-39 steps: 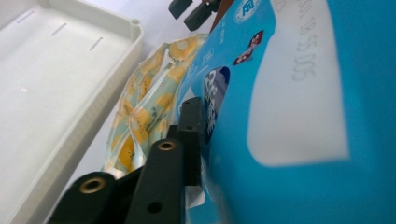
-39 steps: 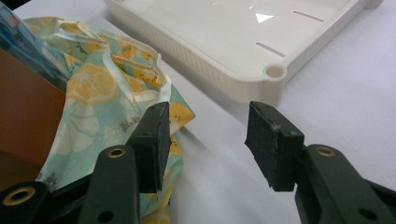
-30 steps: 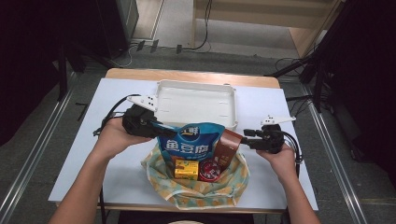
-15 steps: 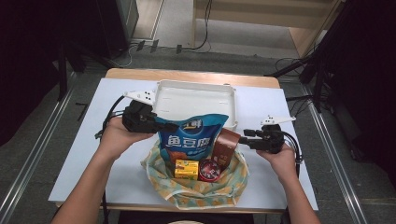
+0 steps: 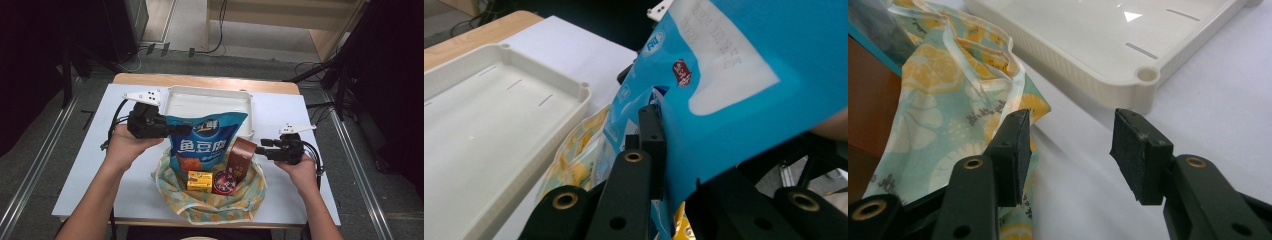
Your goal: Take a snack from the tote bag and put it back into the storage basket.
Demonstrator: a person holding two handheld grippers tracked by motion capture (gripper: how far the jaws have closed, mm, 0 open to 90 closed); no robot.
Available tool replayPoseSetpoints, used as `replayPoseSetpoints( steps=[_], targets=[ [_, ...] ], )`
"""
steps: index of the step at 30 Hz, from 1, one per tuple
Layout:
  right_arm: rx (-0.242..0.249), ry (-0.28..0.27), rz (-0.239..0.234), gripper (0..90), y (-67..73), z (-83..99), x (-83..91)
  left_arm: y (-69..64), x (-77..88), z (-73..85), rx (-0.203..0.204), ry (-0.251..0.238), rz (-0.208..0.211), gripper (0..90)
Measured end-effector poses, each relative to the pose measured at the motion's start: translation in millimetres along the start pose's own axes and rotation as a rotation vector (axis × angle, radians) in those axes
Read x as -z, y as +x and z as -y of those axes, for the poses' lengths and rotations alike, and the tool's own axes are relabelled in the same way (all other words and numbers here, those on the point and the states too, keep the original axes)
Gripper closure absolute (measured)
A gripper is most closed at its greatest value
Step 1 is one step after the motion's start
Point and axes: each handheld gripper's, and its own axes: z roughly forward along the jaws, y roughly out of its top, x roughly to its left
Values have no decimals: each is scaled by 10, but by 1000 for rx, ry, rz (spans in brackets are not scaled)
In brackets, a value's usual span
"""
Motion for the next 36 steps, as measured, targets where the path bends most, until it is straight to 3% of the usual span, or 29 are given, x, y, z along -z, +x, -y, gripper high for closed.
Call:
replayPoseSetpoints(
  steps=[7,10,16,19,36],
  targets=[
    [-4,-1,3,513,-2,0,4,-65,54,-127,-8,-23,-32,900],
    [-7,0,0,513,-2,1,6,-71,88,-190,-11,-32,-18,900],
    [-6,-2,-5,512,-1,0,4,-178,186,-369,-56,-15,-73,900],
    [-4,-4,-8,512,2,0,0,-176,268,-423,-50,-24,-83,900],
    [-12,-4,-13,510,3,-2,-12,-74,572,-421,-15,-17,-161,900]
  ],
)
